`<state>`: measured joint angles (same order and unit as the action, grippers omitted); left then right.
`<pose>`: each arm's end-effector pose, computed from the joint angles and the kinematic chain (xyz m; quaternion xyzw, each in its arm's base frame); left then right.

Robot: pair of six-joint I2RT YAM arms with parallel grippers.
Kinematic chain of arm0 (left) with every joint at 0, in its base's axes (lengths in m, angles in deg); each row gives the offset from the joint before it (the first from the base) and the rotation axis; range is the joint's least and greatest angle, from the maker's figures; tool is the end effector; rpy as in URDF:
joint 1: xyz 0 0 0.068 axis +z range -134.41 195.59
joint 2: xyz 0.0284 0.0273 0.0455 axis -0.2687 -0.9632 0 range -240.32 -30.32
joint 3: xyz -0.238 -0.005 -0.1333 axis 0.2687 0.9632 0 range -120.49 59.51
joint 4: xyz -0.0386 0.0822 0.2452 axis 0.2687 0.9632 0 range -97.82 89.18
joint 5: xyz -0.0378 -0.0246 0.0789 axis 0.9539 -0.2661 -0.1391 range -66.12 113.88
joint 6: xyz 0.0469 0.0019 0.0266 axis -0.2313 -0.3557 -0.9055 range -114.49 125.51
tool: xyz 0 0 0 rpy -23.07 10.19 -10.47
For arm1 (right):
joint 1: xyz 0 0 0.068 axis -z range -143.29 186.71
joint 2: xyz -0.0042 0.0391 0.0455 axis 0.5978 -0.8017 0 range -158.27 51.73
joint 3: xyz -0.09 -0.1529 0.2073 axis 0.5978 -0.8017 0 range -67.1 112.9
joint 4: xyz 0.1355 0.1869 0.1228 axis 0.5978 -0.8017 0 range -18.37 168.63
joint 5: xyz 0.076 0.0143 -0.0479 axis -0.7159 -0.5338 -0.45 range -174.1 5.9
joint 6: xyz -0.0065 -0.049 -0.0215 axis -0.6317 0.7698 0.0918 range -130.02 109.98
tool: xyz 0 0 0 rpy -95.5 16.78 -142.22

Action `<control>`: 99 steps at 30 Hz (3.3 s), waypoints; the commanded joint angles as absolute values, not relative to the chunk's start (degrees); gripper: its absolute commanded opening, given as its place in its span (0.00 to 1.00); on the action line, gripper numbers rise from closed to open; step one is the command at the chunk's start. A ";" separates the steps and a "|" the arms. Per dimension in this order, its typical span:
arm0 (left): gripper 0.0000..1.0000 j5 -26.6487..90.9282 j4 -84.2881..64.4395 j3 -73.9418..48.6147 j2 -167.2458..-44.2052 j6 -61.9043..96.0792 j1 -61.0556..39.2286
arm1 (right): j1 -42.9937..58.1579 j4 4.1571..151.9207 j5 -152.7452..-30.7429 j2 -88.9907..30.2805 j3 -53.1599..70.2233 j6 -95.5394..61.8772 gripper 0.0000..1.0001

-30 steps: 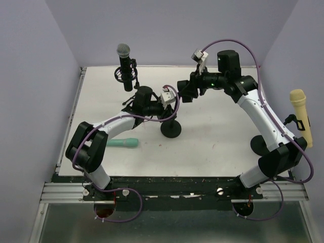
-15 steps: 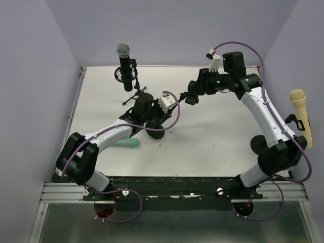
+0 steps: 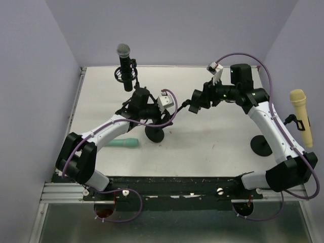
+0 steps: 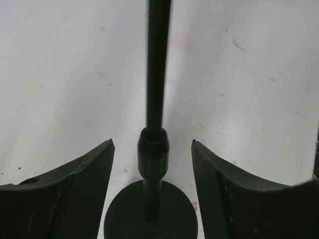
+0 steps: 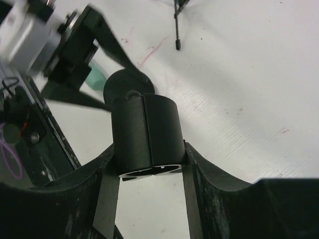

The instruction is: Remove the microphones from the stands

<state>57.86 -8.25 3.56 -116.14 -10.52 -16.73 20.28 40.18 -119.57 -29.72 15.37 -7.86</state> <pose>0.2711 -0.1949 0.2559 0.4726 0.6931 -0.3181 0.4416 0.2881 0.1065 0.3764 -0.2710 0.8210 0.3234 0.3846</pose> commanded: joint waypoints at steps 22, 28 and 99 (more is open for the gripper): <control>0.00 63.33 5.26 -7.14 -123.68 -19.00 -14.20 | 19.75 46.73 -121.29 -23.59 6.90 5.12 0.01; 0.00 20.40 -17.63 4.56 -115.93 -8.02 -22.53 | 20.01 45.16 -111.79 -26.75 8.39 -13.06 0.01; 0.00 16.65 -7.91 -2.64 -121.64 5.78 -29.24 | 22.30 45.41 -109.50 -28.17 10.07 -24.88 0.01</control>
